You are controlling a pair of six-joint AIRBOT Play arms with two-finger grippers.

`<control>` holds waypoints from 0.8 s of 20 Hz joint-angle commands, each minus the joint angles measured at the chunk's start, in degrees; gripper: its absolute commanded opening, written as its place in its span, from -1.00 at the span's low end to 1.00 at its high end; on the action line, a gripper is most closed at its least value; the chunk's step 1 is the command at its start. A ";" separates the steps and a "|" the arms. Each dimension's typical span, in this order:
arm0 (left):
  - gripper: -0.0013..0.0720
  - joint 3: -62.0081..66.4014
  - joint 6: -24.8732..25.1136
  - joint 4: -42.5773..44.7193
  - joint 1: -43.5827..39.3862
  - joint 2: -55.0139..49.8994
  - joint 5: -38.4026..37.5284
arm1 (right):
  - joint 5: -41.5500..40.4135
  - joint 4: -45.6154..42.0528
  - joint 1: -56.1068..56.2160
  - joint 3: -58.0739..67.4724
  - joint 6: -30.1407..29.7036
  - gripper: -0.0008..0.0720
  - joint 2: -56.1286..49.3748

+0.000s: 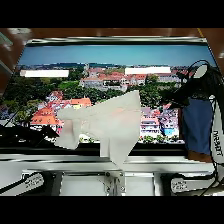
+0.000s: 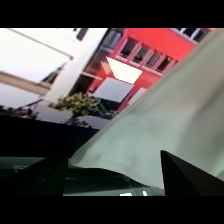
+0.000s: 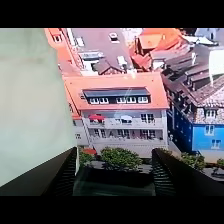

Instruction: Fold the shirts.

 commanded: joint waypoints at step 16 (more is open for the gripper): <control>-0.85 -0.42 5.57 -7.15 -13.00 -2.54 6.91 | 0.04 14.60 0.20 -17.97 -7.52 0.61 0.00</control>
